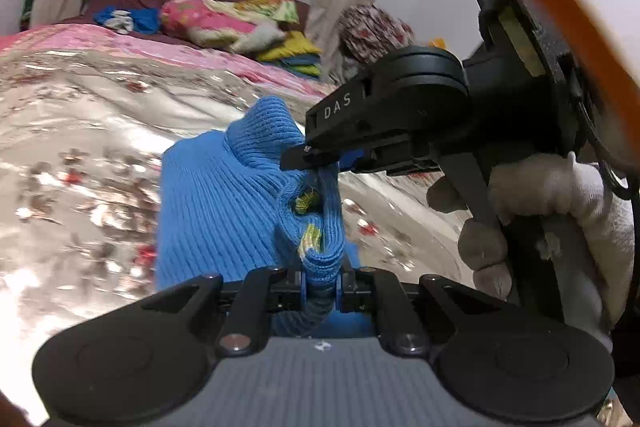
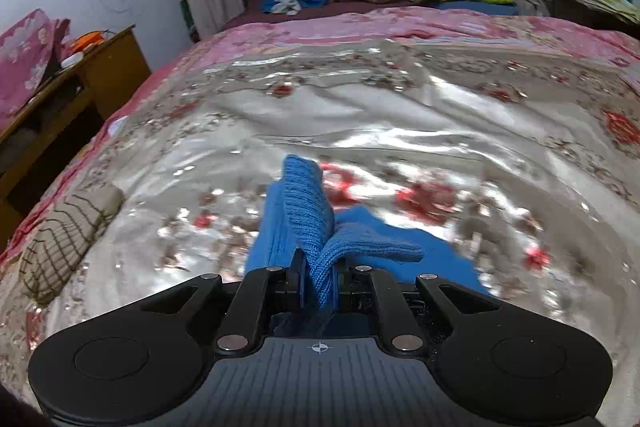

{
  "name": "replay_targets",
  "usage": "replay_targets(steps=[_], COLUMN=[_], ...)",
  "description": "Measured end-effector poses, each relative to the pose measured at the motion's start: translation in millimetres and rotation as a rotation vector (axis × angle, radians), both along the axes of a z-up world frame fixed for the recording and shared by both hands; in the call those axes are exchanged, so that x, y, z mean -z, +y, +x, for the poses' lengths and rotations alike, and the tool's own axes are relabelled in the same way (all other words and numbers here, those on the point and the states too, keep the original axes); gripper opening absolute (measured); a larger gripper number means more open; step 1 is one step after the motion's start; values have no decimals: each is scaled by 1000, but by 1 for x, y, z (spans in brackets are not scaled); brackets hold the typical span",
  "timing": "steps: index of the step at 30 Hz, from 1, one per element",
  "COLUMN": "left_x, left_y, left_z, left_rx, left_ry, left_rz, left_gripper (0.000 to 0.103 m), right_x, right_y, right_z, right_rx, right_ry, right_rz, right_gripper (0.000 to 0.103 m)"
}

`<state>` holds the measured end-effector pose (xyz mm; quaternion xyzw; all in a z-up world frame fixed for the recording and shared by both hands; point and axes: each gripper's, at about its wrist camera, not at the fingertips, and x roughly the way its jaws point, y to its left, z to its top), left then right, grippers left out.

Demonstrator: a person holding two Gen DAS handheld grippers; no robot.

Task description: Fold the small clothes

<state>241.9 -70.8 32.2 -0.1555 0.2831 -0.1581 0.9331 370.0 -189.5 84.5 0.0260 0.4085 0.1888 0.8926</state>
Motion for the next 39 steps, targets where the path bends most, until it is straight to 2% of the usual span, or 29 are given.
replay_targets(steps=[7, 14, 17, 19, 21, 26, 27, 32, 36, 38, 39], left_x=[16, 33, 37, 38, 33, 18, 16, 9, 6, 6, 6], left_y=[-41, -67, -73, -72, -68, -53, -48, -31, -27, -29, -29], left_z=[6, 9, 6, 3, -6, -42, -47, -61, -49, -43, -40], left_rx=[56, 103, 120, 143, 166, 208, 209, 168, 123, 102, 93], left_ry=[46, 94, 109, 130, 124, 58, 53, 26, 32, 23, 24], left_rz=[20, 44, 45, 27, 19, 124, 138, 200, 248, 288, 304], left_gripper=[18, 20, 30, 46, 50, 54, 54, 55, 55, 55, 55], right_x=[30, 62, 74, 79, 79, 64, 62, 59, 70, 74, 76], right_y=[-47, -71, -76, -79, -86, -106, -110, -119, -108, -102, -100], right_z=[6, 8, 10, 10, 8, -16, -25, -70, -80, -82, -84], right_rx=[82, 137, 154, 157, 162, 172, 170, 133, 118, 111, 107], right_ry=[47, 85, 101, 116, 118, 109, 107, 118, 154, 151, 145], right_rz=[-7, -21, -24, -15, 18, 110, 124, 176, 141, 119, 101], right_gripper=[11, 11, 13, 18, 19, 22, 26, 34, 39, 33, 22])
